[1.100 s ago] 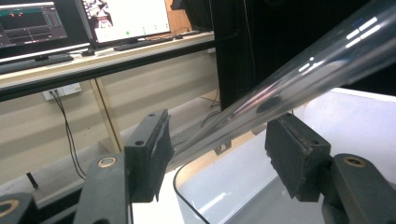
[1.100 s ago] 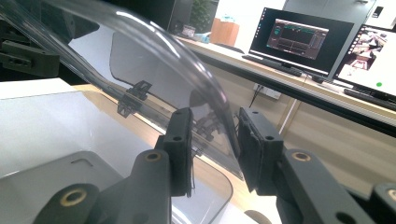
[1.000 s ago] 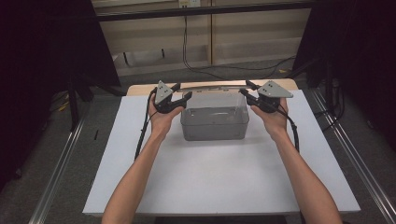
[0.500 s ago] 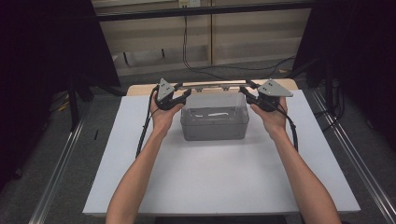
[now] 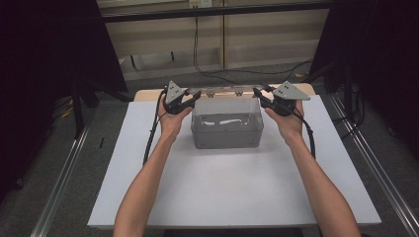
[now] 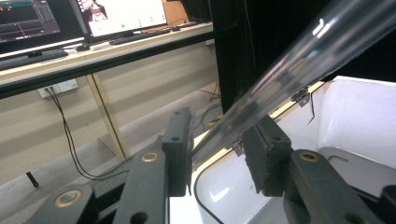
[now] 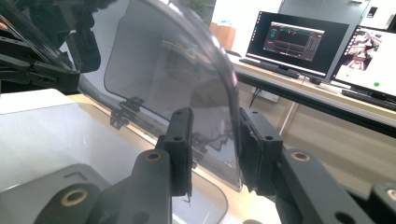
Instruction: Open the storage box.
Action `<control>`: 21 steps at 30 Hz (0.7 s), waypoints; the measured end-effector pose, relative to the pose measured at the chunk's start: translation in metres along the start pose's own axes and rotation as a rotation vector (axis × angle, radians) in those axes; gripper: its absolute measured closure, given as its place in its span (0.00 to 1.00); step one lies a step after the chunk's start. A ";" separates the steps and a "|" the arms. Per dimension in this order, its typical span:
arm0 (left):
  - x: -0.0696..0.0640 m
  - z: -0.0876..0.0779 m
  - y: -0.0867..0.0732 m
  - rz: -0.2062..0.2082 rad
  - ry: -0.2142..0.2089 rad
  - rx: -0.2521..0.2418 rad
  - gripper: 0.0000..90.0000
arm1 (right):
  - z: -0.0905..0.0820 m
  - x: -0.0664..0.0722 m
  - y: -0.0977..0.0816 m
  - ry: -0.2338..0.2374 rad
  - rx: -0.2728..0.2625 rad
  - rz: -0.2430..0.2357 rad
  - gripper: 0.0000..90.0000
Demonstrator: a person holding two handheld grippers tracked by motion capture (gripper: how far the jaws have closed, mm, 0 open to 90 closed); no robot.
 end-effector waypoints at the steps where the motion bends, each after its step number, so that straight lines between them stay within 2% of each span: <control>1: 0.000 0.000 0.000 0.002 -0.003 0.001 0.72 | 0.001 -0.001 0.000 0.002 -0.009 0.015 0.73; 5: 0.001 0.001 0.001 -0.013 -0.004 -0.005 0.72 | 0.005 -0.003 -0.001 -0.001 -0.002 0.015 0.70; 12: 0.002 0.000 0.001 -0.008 -0.014 0.001 0.72 | 0.011 -0.006 -0.008 -0.005 0.006 0.025 0.62; 15: 0.002 0.002 0.001 -0.032 -0.007 -0.006 0.72 | 0.014 -0.010 -0.015 -0.009 0.015 0.046 0.57; 21: 0.005 0.003 0.002 -0.033 0.005 0.000 0.74 | 0.019 -0.016 -0.025 -0.007 0.033 0.066 0.53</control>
Point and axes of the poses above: each handheld gripper's, and its own axes: z roughly forward along the jaws, y roughly out of its top, x roughly to its left, the point moved 5 cm from there along z, roughly forward along the jaws, and after that the axes turned 11 degrees about z, right-handed, at the moved point
